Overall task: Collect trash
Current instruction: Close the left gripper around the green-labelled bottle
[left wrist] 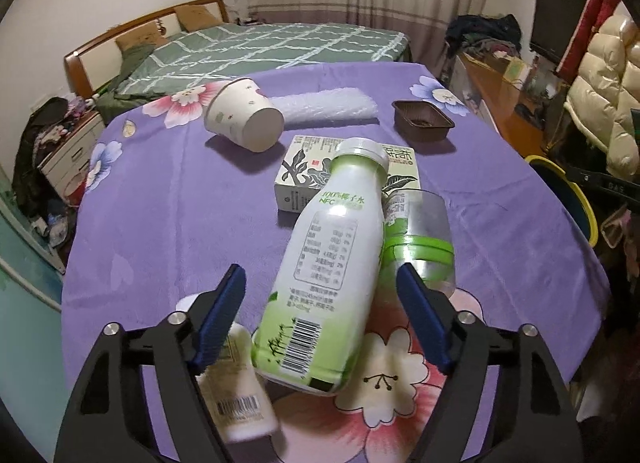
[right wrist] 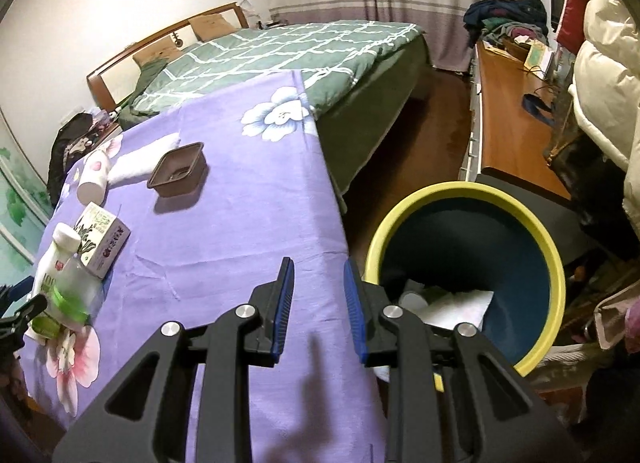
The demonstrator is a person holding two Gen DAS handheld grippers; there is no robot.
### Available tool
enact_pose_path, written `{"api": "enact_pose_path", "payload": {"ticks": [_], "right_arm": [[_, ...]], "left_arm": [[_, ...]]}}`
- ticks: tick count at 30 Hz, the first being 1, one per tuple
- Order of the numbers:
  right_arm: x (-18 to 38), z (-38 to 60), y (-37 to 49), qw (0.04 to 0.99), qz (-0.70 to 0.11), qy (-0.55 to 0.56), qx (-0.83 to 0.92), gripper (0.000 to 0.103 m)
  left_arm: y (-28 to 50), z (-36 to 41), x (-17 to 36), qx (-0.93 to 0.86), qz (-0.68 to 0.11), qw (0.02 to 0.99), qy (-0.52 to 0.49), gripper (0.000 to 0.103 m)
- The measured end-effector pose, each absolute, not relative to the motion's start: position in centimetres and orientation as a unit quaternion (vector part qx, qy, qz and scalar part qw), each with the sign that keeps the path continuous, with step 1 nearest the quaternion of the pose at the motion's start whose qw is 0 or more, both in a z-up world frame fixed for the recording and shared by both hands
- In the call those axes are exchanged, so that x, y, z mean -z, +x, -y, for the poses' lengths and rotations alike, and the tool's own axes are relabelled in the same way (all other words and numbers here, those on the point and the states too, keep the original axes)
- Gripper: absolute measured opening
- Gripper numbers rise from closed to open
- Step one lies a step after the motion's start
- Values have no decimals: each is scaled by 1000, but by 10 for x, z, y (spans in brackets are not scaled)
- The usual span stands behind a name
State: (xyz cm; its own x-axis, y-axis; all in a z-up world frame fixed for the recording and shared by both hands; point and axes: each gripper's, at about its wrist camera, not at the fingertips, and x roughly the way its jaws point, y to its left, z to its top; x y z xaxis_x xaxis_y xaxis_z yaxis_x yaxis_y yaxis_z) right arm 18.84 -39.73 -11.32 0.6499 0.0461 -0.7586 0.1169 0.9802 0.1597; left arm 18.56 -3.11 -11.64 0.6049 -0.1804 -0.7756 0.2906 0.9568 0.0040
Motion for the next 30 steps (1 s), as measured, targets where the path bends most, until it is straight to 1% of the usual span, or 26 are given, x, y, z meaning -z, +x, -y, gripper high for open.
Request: {"api": "enact_pose_path", "payload": {"ticks": [6, 11, 14, 15, 20, 30], "right_arm": [[116, 397, 189, 901, -422, 98, 18, 25], [118, 394, 191, 901, -422, 100, 12, 25], [118, 390, 191, 900, -424, 99, 7, 25], [118, 389, 190, 901, -423, 98, 5, 25], [115, 387, 187, 902, -420, 98, -2, 25], [109, 390, 179, 906, -411, 105, -12, 25]], "left_arm": [[192, 27, 124, 160, -447, 876, 88, 74], [199, 42, 136, 171, -463, 863, 107, 66], [204, 47, 140, 172, -466, 861, 108, 56], [205, 48, 140, 174, -466, 861, 104, 55], [197, 48, 128, 171, -450, 872, 90, 53], [175, 60, 79, 154, -398, 899, 101, 51]]}}
